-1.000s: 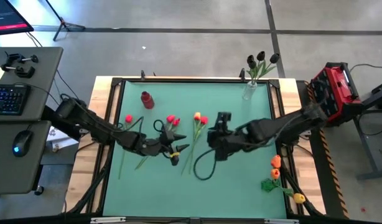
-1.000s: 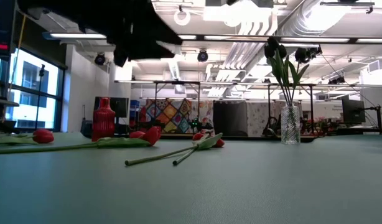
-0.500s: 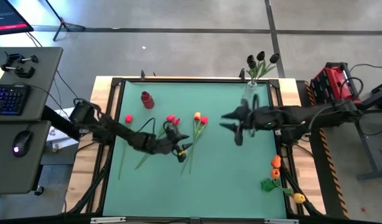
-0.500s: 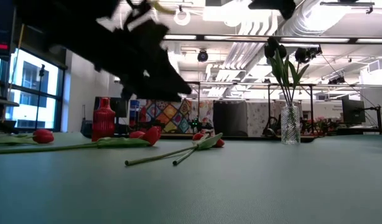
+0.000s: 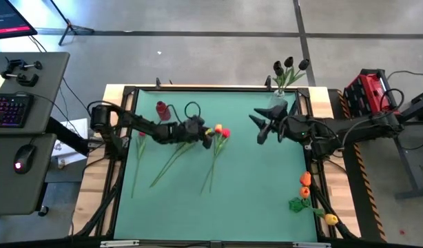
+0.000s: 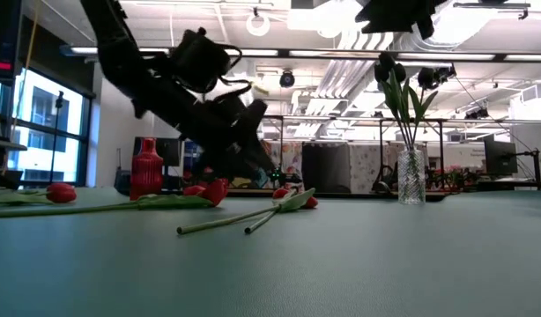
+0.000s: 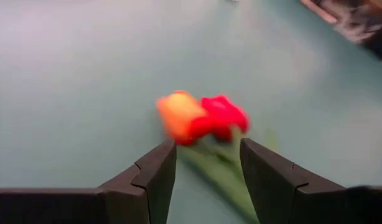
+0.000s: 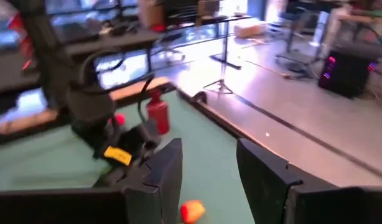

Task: Sort flowers into vase by color
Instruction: Put the orange tulip into the green vase

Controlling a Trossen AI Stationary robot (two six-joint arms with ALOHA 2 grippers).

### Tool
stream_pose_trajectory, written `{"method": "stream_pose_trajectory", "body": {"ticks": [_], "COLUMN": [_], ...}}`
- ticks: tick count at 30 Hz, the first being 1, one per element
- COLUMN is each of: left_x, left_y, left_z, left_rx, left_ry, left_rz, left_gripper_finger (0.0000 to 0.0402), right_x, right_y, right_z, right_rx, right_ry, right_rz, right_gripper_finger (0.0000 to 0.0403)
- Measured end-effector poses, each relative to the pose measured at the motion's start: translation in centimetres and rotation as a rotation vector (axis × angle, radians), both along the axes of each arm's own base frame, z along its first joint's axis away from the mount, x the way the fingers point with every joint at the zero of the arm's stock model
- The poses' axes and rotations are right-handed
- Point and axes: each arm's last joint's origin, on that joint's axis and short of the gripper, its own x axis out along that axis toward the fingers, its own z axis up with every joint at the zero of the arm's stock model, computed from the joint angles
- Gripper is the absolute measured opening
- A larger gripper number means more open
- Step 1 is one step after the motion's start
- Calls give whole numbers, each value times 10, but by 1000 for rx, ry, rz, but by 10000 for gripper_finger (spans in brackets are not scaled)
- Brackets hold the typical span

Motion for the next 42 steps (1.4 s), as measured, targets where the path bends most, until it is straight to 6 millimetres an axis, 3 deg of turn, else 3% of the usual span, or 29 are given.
{"method": "stream_pose_trajectory", "body": {"ticks": [4,8,11,18,25,34,42], "left_x": [13,27,33,41,40,54,64], "left_y": [8,17,25,29,29,22,23], "left_z": [13,29,41,58,48,-1,-7], "left_rx": [-144,-246,-262,-277,-283,-441,-476], "left_ry": [-54,4,91,126,178,196,184], "left_rz": [-92,-57,-7,78,112,161,164], "left_gripper_finger": [164,164,164,164,164,164,138], "right_x": [0,-1,-6,-25,-32,-37,-46], "right_y": [-8,-12,-15,-17,-17,-17,-17], "right_z": [15,42,59,79,75,77,81], "right_rx": [117,322,436,596,628,520,460], "right_ry": [-113,-235,-246,-162,-78,-26,-18], "right_rz": [-29,116,164,55,7,59,89], "right_gripper_finger": [142,142,142,142,142,142,142]}}
